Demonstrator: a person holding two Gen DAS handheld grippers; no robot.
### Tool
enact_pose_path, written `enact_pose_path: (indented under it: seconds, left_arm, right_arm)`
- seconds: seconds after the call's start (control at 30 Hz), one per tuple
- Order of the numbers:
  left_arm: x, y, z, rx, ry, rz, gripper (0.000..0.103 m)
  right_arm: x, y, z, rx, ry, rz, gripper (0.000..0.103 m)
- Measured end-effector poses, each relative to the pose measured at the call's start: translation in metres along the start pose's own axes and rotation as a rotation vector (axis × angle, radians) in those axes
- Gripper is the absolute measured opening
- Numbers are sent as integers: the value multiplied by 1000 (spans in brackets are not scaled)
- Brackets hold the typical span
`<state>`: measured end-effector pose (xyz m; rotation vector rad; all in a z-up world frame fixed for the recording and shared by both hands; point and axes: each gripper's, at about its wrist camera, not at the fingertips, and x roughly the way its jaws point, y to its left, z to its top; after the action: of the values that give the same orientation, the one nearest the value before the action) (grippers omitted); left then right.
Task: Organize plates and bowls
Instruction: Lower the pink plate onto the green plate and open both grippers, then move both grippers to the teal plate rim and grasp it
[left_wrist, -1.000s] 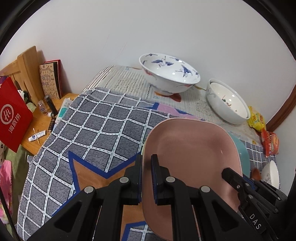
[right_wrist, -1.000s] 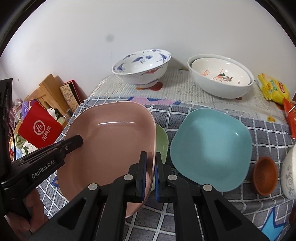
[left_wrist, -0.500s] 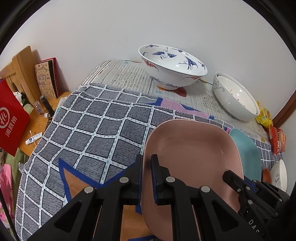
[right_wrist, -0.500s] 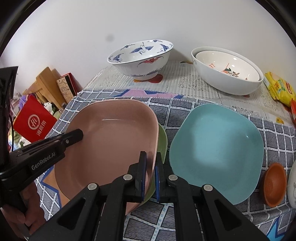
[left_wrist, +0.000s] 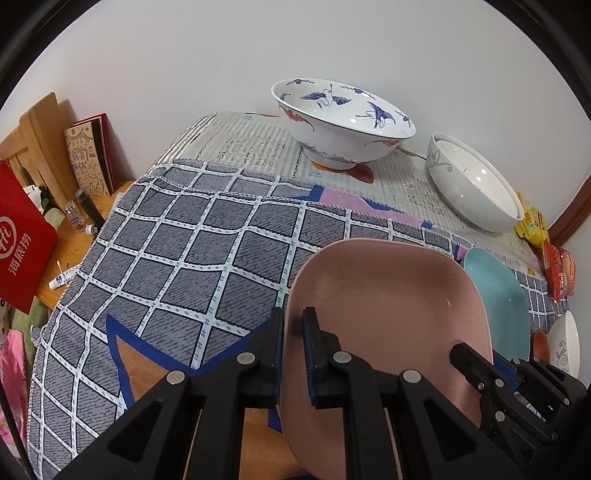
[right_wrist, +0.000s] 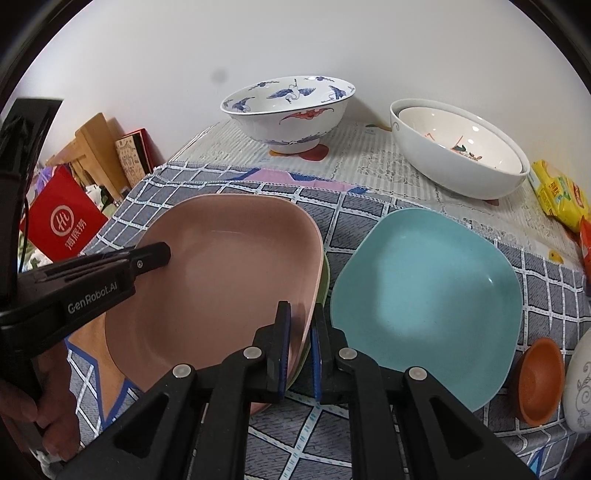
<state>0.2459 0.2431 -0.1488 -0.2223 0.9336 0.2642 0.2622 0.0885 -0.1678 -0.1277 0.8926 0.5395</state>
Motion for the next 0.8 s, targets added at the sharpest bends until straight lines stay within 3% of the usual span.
enact_pose_path:
  seconds: [0.23,0.3,0.63,0.7,0.8]
  left_arm:
    - [-2,-1,0,17,13,6,10]
    - [-3,-2,-1,26,12,13,10]
    - [-24,-4,-10,23,10,18,10]
    - [-29,-9,-11,31,12,13,10]
    - [-40,-20,-14,50,-3,6,12]
  right_arm:
    - [0,5,-4,-42,-16,-29,13]
    - [0,6,-4,-43,-12,-33,21]
    - [-17,9,-10,-66,-21,-28,25]
    - [-25,7,-11,-60,-30,-21,38]
    - [-42,-4,-12,-39,-62,-41,43]
